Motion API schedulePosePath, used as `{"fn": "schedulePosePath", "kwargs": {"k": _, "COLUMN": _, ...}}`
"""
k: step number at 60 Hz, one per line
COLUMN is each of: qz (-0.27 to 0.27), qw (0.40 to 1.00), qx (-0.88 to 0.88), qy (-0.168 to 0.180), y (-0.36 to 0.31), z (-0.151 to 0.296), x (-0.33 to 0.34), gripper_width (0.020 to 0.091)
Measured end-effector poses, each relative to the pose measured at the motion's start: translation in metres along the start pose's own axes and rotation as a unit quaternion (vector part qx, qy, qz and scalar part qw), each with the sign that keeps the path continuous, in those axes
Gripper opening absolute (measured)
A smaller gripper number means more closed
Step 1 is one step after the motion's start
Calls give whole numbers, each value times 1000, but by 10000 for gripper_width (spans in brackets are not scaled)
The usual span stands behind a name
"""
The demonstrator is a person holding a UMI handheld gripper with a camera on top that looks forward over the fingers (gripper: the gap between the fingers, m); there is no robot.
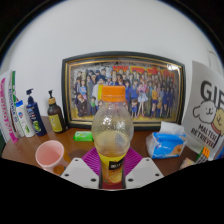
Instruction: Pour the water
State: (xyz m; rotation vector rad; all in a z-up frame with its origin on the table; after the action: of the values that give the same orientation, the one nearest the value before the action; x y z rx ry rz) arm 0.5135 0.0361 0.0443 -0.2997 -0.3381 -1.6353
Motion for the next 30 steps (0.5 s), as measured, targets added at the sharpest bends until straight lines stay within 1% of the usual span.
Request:
{"fn": "schedulePosePath", "kwargs": {"k": 3, "qz": 2, "qw": 1000, "qx": -10, "qy": -9, "y": 1, "z": -12, "x": -6, "gripper_width": 252}}
{"fn": "schedulePosePath", "kwargs": {"k": 4, "qz": 0, "qw": 1000, "qx": -12, "qy": -12, "y": 2, "z": -16, "x": -8, "gripper_width": 266}}
{"fn": "schedulePosePath", "kwargs": {"k": 6, "qz": 1, "qw": 1000, "qx": -15, "qy": 4, "y": 3, "z": -16, "x": -9, "gripper_width": 255}}
{"fn": "schedulePosePath", "kwargs": {"k": 9, "qz": -3, "qw": 1000, "qx": -5, "qy": 18, "y": 2, "z": -18, "x": -7, "gripper_width": 256}}
{"fn": "schedulePosePath", "kwargs": {"k": 11, "qz": -5, "qw": 1000, "qx": 0, "qy": 23, "y": 2, "z": -20, "x": -6, "gripper_width": 257}}
{"fn": "schedulePosePath", "kwargs": {"k": 14, "qz": -10, "qw": 1000, "qx": 2, "qy": 29, "y": 0, "z": -21, "x": -4, "gripper_width": 277}}
{"fn": "schedulePosePath", "kwargs": {"k": 18, "qz": -15, "qw": 999, "qx": 5, "qy": 30, "y": -1, "z": -21, "x": -4, "gripper_width": 397}}
{"fn": "schedulePosePath", "kwargs": {"k": 19, "qz": -16, "qw": 999, "qx": 6, "qy": 29, "y": -1, "z": -21, "x": -4, "gripper_width": 405}}
{"fn": "schedulePosePath", "kwargs": {"k": 20, "qz": -17, "qw": 999, "qx": 8, "qy": 26, "y": 0, "z": -21, "x": -4, "gripper_width": 433}}
{"fn": "schedulePosePath", "kwargs": {"k": 21, "qz": -18, "qw": 999, "qx": 11, "qy": 24, "y": 0, "z": -21, "x": -4, "gripper_width": 471}}
{"fn": "schedulePosePath", "kwargs": {"k": 23, "qz": -21, "qw": 1000, "qx": 18, "qy": 14, "y": 0, "z": -24, "x": -5, "gripper_width": 562}}
{"fn": "schedulePosePath", "kwargs": {"k": 28, "qz": -19, "qw": 999, "qx": 25, "qy": -19, "y": 0, "z": -31, "x": 1, "gripper_width": 874}}
{"fn": "schedulePosePath", "kwargs": {"k": 29, "qz": -19, "qw": 999, "qx": 24, "qy": -25, "y": 0, "z": -32, "x": 4, "gripper_width": 835}}
{"fn": "schedulePosePath", "kwargs": {"k": 30, "qz": -20, "qw": 999, "qx": 23, "qy": -29, "y": 1, "z": -32, "x": 7, "gripper_width": 830}}
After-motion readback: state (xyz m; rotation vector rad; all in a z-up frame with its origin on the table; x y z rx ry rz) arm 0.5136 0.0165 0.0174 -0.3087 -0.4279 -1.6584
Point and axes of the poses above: the point between the fingertips, and its own axes, seen from behind it with the camera up: y to the right, z up, x backward, against the way the camera looks, the point moved 8 cm from there along x, backward, against the way the camera looks, and after that the axes turned 14 degrees about -z, right-handed, at the moved point
